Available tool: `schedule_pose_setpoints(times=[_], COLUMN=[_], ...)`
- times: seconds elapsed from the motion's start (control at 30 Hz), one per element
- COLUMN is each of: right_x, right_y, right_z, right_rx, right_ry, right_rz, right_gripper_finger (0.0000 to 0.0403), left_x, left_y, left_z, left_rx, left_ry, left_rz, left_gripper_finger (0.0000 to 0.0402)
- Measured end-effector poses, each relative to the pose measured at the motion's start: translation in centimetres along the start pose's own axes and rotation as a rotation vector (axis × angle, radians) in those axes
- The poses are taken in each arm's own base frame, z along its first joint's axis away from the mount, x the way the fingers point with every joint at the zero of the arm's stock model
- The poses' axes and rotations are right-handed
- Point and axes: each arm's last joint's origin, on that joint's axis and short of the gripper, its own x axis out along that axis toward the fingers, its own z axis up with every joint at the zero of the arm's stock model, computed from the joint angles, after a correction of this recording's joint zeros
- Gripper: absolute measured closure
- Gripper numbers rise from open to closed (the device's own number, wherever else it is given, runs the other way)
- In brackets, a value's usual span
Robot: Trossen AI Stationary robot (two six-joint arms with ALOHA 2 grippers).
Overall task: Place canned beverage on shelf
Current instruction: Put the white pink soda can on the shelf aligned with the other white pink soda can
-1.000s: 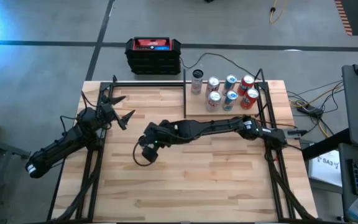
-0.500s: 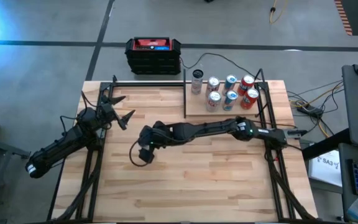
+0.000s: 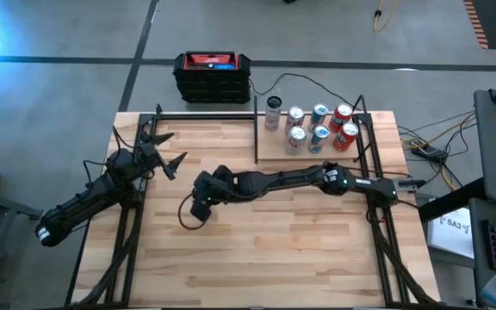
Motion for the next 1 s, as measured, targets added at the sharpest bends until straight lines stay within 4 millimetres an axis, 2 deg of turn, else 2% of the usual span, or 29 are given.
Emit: schedule_pose_setpoints(times=[0.13, 0.37, 0.8, 1.0], right_x=[0.0, -0.2, -1.0, -1.3], right_y=[0.1, 0.2, 0.6, 0.0], right_z=[-0.1, -0.4, -1.8, -2.4], right_rx=[0.013, 0.1, 0.221, 0.365], right_ry=[-0.001, 0.006, -0.056, -0.063], right_rz=[-0.01, -0.043, -0.288, -0.381], right_gripper_finger=[0.0049, 0.0159, 0.0158, 0.0143], left_x=[0.0, 0.0, 0.0, 0.0], left_y=[0.0, 0.0, 0.0, 0.0], left_z=[0.0, 0.0, 0.0, 0.0], left_rx=[0.0, 0.0, 0.0, 0.0], left_ry=[0.0, 0.0, 0.0, -0.001], left_rz=[0.0, 0.0, 0.0, 0.0], left_gripper_finger=[0.0003, 0.0003, 0.0003, 0.0003])
